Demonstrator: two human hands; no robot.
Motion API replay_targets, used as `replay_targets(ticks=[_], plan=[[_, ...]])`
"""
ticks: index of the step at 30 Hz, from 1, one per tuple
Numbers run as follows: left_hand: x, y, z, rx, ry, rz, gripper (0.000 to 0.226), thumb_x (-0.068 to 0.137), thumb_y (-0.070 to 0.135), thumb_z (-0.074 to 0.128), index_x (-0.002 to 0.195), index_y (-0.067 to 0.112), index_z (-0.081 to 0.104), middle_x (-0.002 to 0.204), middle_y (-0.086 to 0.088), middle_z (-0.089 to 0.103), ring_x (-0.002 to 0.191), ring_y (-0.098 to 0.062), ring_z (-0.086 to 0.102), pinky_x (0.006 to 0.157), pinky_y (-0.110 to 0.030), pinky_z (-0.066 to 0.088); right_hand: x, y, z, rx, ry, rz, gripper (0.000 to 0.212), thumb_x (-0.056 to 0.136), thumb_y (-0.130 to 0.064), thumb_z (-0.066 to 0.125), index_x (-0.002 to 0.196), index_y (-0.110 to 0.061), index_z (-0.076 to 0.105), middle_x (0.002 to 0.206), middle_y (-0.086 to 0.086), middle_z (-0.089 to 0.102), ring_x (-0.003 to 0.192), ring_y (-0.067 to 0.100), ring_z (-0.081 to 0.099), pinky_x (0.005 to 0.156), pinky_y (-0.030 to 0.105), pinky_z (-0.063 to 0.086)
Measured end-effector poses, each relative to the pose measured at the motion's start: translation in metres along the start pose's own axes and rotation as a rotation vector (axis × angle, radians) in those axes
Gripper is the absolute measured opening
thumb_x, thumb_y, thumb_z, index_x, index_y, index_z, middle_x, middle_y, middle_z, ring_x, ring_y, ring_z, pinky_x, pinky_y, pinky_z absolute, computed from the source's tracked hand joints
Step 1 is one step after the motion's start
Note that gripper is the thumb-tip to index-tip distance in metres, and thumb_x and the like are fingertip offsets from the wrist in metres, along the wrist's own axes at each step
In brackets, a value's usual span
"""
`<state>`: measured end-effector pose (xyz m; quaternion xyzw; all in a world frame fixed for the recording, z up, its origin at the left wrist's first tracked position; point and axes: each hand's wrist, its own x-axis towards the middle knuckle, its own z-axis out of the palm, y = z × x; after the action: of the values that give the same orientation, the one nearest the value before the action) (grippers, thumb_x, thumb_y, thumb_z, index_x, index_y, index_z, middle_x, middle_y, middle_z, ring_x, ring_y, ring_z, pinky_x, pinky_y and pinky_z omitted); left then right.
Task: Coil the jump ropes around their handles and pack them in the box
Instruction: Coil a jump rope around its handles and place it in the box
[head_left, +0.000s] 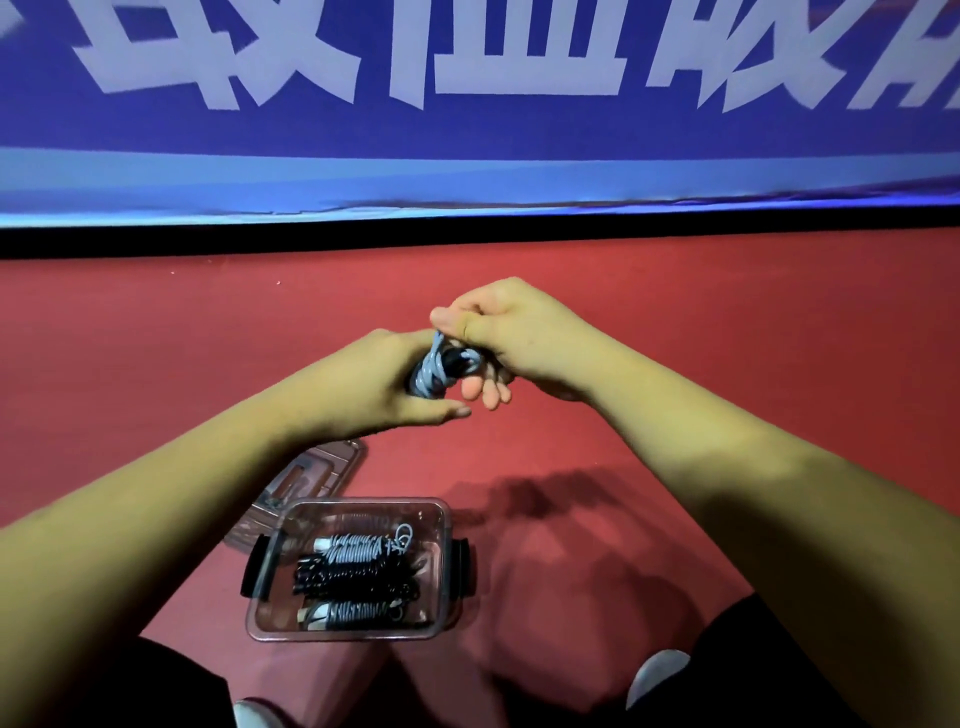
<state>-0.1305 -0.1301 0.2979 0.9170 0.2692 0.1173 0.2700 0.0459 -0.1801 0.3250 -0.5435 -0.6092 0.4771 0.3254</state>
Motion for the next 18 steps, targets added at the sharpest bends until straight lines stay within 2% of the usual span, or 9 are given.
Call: replay_targets(ticks=[1,3,5,6,8,10,13,15,18], plan=[[-0.001,0.000,0.000,0.011,0.081,0.024,0.029,0.081,0.041,0.075,0.103,0.034,0.057,0.090,0.008,0.070,0.080,-0.011,0.066,0.077,-0.034,0.051,0.000,-0.001,-0.001,0.068,0.005,0.015,0.031,0.102,-0.028,0.048,0.084,-0.004,0.056,0.050,0.013,0.060,0.033,0.017,0.051,0.034,0.020,0.037],[-0.001,0.001,0.004,0.028,0.229,0.041,0.039,0.080,0.048,0.072,0.103,0.022,0.057,0.083,0.004,0.067,0.072,-0.016,0.063,0.068,-0.040,0.050,-0.002,-0.001,-0.006,0.157,0.023,0.053,0.033,0.102,-0.031,0.047,0.089,-0.002,0.058,0.045,0.008,0.056,0.032,0.016,0.046,0.035,0.019,0.033],[-0.002,0.006,0.009,-0.082,0.332,0.028,0.047,0.077,0.056,0.072,0.099,0.023,0.047,0.076,0.000,0.063,0.065,-0.022,0.053,0.061,-0.039,0.046,-0.001,0.003,-0.009,0.197,0.063,0.077,0.034,0.101,-0.033,0.049,0.089,-0.002,0.059,0.040,0.004,0.047,0.032,0.015,0.034,0.038,0.019,0.026],[-0.003,0.008,0.010,-0.197,0.354,0.018,0.049,0.076,0.056,0.074,0.100,0.026,0.044,0.078,-0.003,0.065,0.068,-0.030,0.052,0.062,-0.040,0.046,0.000,0.005,-0.010,0.210,0.080,0.081,0.035,0.101,-0.034,0.049,0.086,-0.003,0.057,0.039,0.003,0.041,0.032,0.014,0.028,0.040,0.019,0.022],[-0.002,0.014,0.010,-0.410,0.359,0.000,0.049,0.078,0.048,0.079,0.107,0.029,0.045,0.080,-0.004,0.069,0.066,-0.032,0.050,0.061,-0.039,0.047,0.003,0.010,-0.010,0.222,0.100,0.078,0.037,0.102,-0.033,0.049,0.076,-0.005,0.050,0.038,0.001,0.032,0.034,0.011,0.021,0.043,0.020,0.016],[0.000,0.018,0.012,-0.556,0.389,-0.034,0.038,0.083,0.033,0.076,0.111,0.028,0.051,0.070,-0.001,0.062,0.058,-0.022,0.044,0.055,-0.030,0.041,0.005,0.012,-0.009,0.203,0.112,0.081,0.036,0.102,-0.027,0.047,0.071,-0.009,0.046,0.041,-0.001,0.028,0.037,0.010,0.018,0.044,0.021,0.013],[0.007,0.019,0.014,-0.708,0.438,-0.095,0.025,0.092,0.018,0.068,0.112,0.025,0.057,0.068,-0.013,0.053,0.053,-0.019,0.042,0.047,-0.025,0.036,0.006,0.011,-0.008,0.115,0.161,0.079,0.034,0.103,-0.022,0.044,0.073,-0.008,0.050,0.046,-0.002,0.032,0.039,0.011,0.021,0.044,0.021,0.017],[0.010,0.019,0.014,-0.730,0.438,-0.144,0.022,0.094,0.018,0.066,0.113,0.019,0.056,0.069,-0.016,0.052,0.051,-0.020,0.042,0.047,-0.026,0.035,0.006,0.011,-0.008,-0.008,0.219,0.048,0.034,0.104,-0.023,0.044,0.072,-0.011,0.049,0.049,-0.001,0.039,0.039,0.012,0.029,0.044,0.023,0.024],[0.014,0.017,0.015,-0.743,0.426,-0.188,0.018,0.094,0.021,0.065,0.108,0.020,0.054,0.067,-0.015,0.053,0.048,-0.019,0.043,0.046,-0.025,0.036,0.009,0.012,-0.013,-0.265,0.328,-0.008,0.024,0.099,-0.025,0.052,0.077,-0.019,0.046,0.062,-0.002,0.049,0.051,0.010,0.041,0.052,0.025,0.032]])
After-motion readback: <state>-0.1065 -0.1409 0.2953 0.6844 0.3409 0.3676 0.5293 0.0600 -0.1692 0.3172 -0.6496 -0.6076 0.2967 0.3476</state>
